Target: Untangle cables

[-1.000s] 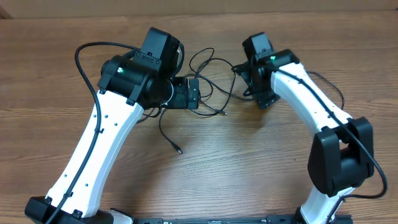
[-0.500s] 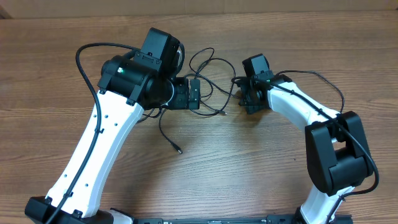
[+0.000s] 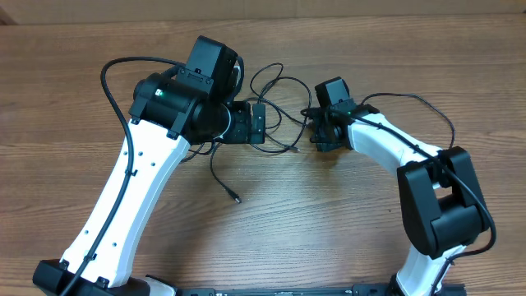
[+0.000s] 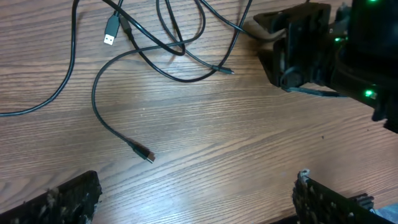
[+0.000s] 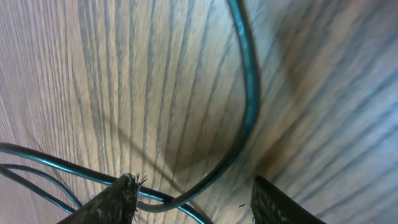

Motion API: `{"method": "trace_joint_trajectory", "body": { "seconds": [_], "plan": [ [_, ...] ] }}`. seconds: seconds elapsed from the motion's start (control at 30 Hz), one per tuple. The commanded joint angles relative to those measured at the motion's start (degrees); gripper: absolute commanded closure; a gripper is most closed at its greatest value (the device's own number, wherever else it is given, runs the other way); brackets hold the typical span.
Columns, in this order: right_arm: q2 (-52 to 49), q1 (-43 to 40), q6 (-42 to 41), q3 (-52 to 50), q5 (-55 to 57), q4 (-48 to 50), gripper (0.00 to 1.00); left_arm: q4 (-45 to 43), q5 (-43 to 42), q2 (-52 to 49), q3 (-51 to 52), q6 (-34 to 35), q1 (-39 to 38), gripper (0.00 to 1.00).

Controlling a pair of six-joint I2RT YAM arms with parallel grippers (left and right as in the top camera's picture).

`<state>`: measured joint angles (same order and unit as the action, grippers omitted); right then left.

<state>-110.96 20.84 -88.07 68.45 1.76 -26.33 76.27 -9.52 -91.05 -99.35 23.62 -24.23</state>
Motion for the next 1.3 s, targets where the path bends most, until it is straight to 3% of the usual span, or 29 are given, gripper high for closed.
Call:
{"method": "trace_joint_trajectory", "body": {
  "seconds": [0.0, 0.03, 0.1, 0.13, 0.23, 0.43, 0.73, 1.03, 1.27],
  "plan": [
    [-2.75, 1.31, -0.42, -0.24, 0.48, 1.31, 0.59, -0.04, -0.90, 0.39, 0.26, -0.24, 0.20, 0.02],
    [-3.37, 1.64, -0.42, -0.24, 0.44, 1.86, 0.70, -0.04, -0.87, 0.39, 0.26, -0.24, 0.20, 0.02],
    [-4.46, 2.12, -0.39, -0.24, 0.46, 2.58, 0.76, -0.04, -0.87, 0.39, 0.26, -0.24, 0.20, 0.02],
    [-5.05, 2.36, -0.37, -0.24, 0.50, 2.95, 0.96, -0.02, -0.87, 0.39, 0.26, -0.26, 0.20, 0.02],
    [-5.27, 2.34, 2.08, -0.24, 1.73, 4.61, 0.96, -0.02, -0.81, 0.39, 0.26, -0.28, 0.22, 0.01],
    [-2.62, 0.92, 26.32, 0.00, 0.98, 16.90, 0.96, -0.15, -0.37, 0.39, 0.26, -0.48, 0.22, 0.01],
    [10.45, -3.06, 45.46, 1.07, -0.15, 16.35, 0.96, -1.55, -0.39, 0.39, 0.26, -0.46, 0.22, 0.00],
    [26.91, -7.56, 46.82, 1.07, 5.20, 15.61, 0.96, -1.01, -0.52, 0.39, 0.26, -0.28, 0.26, 0.00],
    [31.28, -18.56, 48.15, 1.07, 9.79, 12.22, 0.96, -0.09, -0.63, 0.37, 0.28, -0.46, 0.28, 0.00]
  ]
}}
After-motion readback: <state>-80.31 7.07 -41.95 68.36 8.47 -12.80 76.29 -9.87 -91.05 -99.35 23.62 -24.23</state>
